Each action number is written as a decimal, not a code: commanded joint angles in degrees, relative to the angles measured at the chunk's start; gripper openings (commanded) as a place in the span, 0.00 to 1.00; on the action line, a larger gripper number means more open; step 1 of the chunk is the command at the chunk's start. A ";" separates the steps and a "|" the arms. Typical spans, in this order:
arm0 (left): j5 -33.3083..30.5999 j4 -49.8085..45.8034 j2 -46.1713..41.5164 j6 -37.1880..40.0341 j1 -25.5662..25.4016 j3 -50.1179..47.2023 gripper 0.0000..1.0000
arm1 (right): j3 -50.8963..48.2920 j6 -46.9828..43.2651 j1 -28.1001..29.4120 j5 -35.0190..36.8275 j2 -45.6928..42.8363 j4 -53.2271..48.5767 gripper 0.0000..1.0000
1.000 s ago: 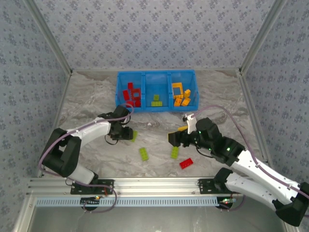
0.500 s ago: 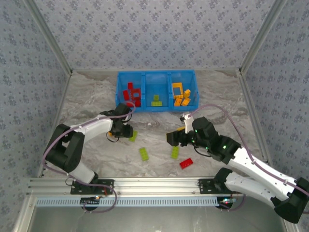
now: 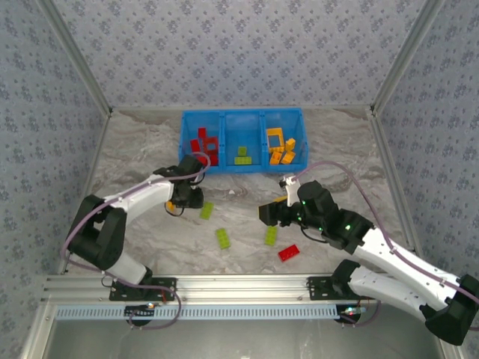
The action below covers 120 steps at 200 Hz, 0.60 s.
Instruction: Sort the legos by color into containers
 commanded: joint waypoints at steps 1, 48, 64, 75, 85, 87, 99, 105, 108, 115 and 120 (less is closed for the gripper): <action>-2.25 -4.75 -4.47 -0.56 -4.17 9.40 0.29 | 3.92 1.78 0.53 5.52 -1.52 -5.58 0.69; 0.09 -6.41 7.26 -0.67 -9.08 29.50 0.29 | 9.04 3.85 0.75 12.43 -1.88 -11.58 0.68; 0.85 -6.37 12.77 -0.91 -9.09 35.96 0.29 | 10.23 4.31 0.79 13.81 -2.11 -11.35 0.68; 1.01 -6.68 16.96 -0.93 -9.09 40.88 0.29 | 11.15 4.58 0.79 14.55 -2.12 -11.23 0.68; 1.25 -7.33 20.97 -0.93 -8.99 45.55 0.29 | 11.95 4.66 0.79 15.24 -1.81 -11.39 0.68; 1.21 -7.45 21.89 -0.89 -9.00 46.44 0.29 | 12.12 4.62 0.83 15.37 -1.77 -11.42 0.68; 1.34 -7.70 26.44 -0.76 -8.96 51.60 0.29 | 12.91 4.64 0.79 16.01 -1.51 -11.78 0.68; 1.32 -7.77 28.49 -0.67 -8.86 53.94 0.29 | 13.18 4.55 0.83 16.10 -1.48 -11.83 0.68; 1.17 -7.82 29.57 -0.67 -8.83 55.18 0.29 | 13.20 4.53 0.80 16.11 -1.40 -11.81 0.68; 1.11 -8.10 32.03 -0.67 -8.60 58.35 0.29 | 13.31 4.52 0.81 16.20 -1.34 -11.81 0.68; 1.04 -8.38 33.70 -0.67 -8.33 60.29 0.29 | 13.42 4.62 0.79 16.29 -1.40 -11.88 0.68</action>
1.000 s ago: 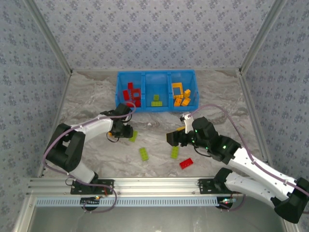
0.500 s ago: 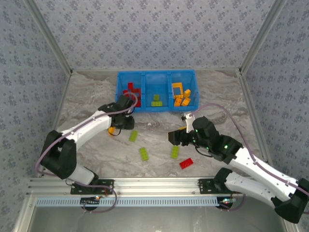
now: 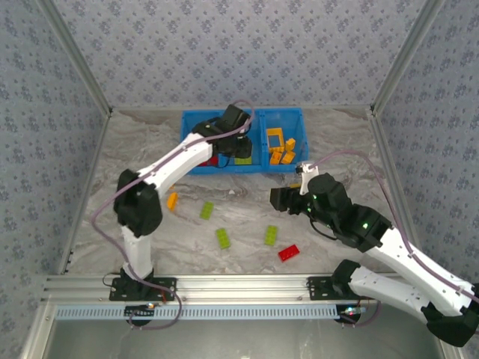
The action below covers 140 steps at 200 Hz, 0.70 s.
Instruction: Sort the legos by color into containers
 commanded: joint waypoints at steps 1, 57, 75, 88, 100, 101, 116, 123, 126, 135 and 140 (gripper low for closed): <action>0.43 -2.73 5.94 -0.32 0.73 9.33 0.29 | 2.23 0.97 0.40 2.58 -0.14 -1.70 0.68; 6.39 -3.30 19.55 -2.05 4.71 22.48 0.29 | 1.01 1.73 0.49 3.26 -0.69 -1.53 0.68; 7.87 -4.60 23.04 -2.94 5.41 26.25 0.29 | 0.90 1.85 0.44 3.20 -0.59 -1.49 0.68; 8.62 -4.97 24.89 -3.45 5.71 27.95 0.29 | 0.84 1.86 0.46 3.12 -0.50 -1.36 0.69; 9.66 -4.46 25.74 -3.99 5.81 28.35 0.29 | 0.73 1.83 0.38 3.10 -0.34 -1.36 0.69; 9.77 -4.41 25.78 -4.04 5.85 28.35 0.29 | 0.73 1.80 0.37 3.11 -0.33 -1.36 0.69; 10.49 -4.03 26.63 -4.42 5.72 28.42 0.30 | 0.55 1.88 0.37 3.08 -0.22 -1.27 0.69; 10.69 -3.93 26.91 -4.58 5.75 28.43 0.30 | 0.29 1.95 0.33 2.98 -0.16 -1.12 0.69; 10.76 -3.88 27.03 -4.62 5.78 28.39 0.31 | 0.17 1.94 0.27 2.94 -0.21 -1.05 0.69; 11.31 -3.63 27.44 -4.70 5.86 28.45 0.32 | -0.10 2.02 0.18 2.77 -0.16 -0.95 0.69; 11.57 -3.60 27.70 -4.71 5.77 28.65 0.33 | -0.23 2.03 0.09 2.60 -0.07 -0.88 0.69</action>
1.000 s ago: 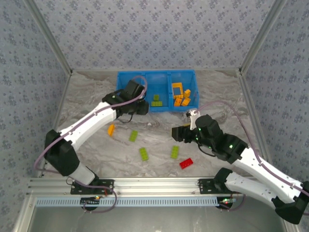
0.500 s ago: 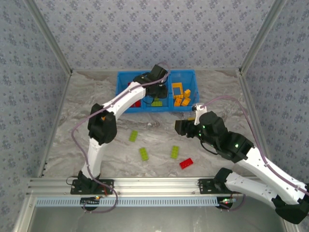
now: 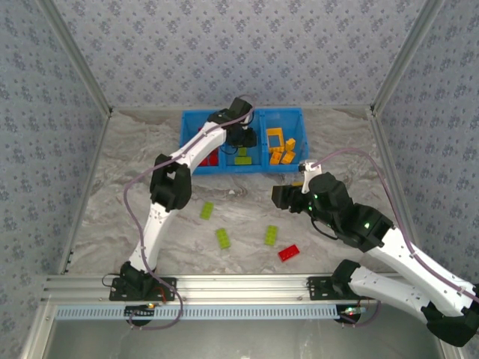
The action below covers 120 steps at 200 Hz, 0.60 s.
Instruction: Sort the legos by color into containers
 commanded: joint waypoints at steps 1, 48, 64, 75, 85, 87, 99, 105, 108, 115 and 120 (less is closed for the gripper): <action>2.91 -0.83 1.10 -1.17 -0.42 2.53 0.33 | -0.80 0.99 0.07 0.58 -0.09 0.04 0.69; 3.72 -1.43 2.28 -1.17 -0.56 2.85 0.39 | -1.43 1.29 -0.15 -0.03 0.43 0.32 0.69; 3.72 -1.52 1.97 -1.16 -0.56 2.96 0.45 | -1.73 1.26 -0.26 -0.34 0.65 0.56 0.70; 3.45 -1.97 1.77 -1.17 -0.52 3.27 0.48 | -1.82 1.27 -0.24 -0.62 0.90 0.77 0.70; 3.50 -2.26 1.52 -1.10 -0.50 3.60 0.50 | -1.69 1.27 -0.26 -0.85 1.06 1.00 0.70; 3.45 -2.25 1.49 -1.09 -0.54 3.63 0.50 | -1.76 1.20 -0.21 -0.90 1.11 1.01 0.70; 3.53 -2.61 1.19 -1.11 -0.54 4.01 0.50 | -1.48 1.09 -0.27 -0.93 1.25 1.03 0.70; 3.44 -2.68 0.93 -1.00 -0.58 4.07 0.50 | -1.42 1.03 -0.28 -0.92 1.31 1.05 0.70; 3.39 -2.66 0.78 -1.00 -0.65 4.06 0.50 | -1.36 0.94 -0.28 -0.98 1.27 1.01 0.70; 3.22 -2.67 0.16 -0.95 -0.66 4.06 0.50 | -1.34 0.83 -0.29 -1.00 1.30 0.95 0.70; 3.05 -2.64 -0.27 -0.91 -0.74 3.97 0.50 | -1.25 0.83 -0.28 -0.98 1.34 0.97 0.70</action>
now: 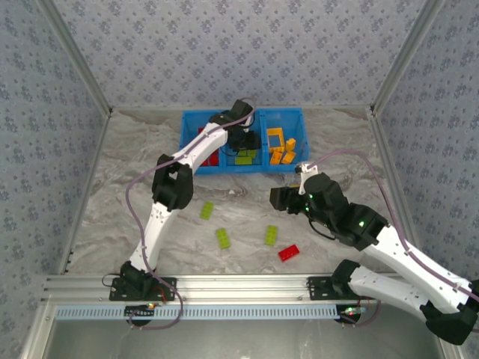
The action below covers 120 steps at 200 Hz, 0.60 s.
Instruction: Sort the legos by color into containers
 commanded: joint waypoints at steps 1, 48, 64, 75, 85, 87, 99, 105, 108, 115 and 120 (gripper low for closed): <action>0.59 -0.86 -1.61 0.34 -0.55 2.59 0.50 | 0.08 0.39 -0.24 -0.40 0.00 0.74 0.70; -2.66 -0.90 -7.89 0.04 -1.13 2.83 0.49 | 0.25 0.57 -0.09 0.27 0.57 -0.01 0.69; -4.61 -1.16 -11.27 -0.51 -1.18 1.84 0.49 | 1.06 0.61 0.41 1.51 1.70 -1.37 0.68; -5.98 -0.33 -15.01 -0.93 -1.35 -0.73 0.49 | 1.68 1.22 1.25 3.02 3.42 -2.84 0.67; -7.26 1.33 -19.50 -1.52 -1.82 -4.91 0.49 | 1.80 2.31 1.96 4.31 5.30 -4.85 0.67; -7.50 1.80 -20.41 -1.58 -1.91 -5.80 0.49 | 1.83 3.57 2.09 4.52 5.67 -5.26 0.66; -9.27 5.04 -27.63 -1.93 -3.11 -13.09 0.50 | 2.18 7.41 3.22 6.00 8.84 -8.07 0.66; -10.34 6.24 -31.40 -1.95 -3.90 -17.33 0.50 | 2.43 9.90 3.71 6.65 10.56 -10.23 0.67; -11.02 7.19 -33.33 -1.92 -4.43 -19.18 0.51 | 2.38 11.22 4.05 7.02 11.38 -11.10 0.67; -12.27 9.44 -37.89 -2.11 -5.58 -24.83 0.51 | 2.17 14.05 4.81 7.71 13.63 -12.81 0.67; -13.27 10.35 -41.14 -2.13 -6.41 -28.64 0.51 | 1.83 15.72 5.43 7.71 14.90 -13.60 0.67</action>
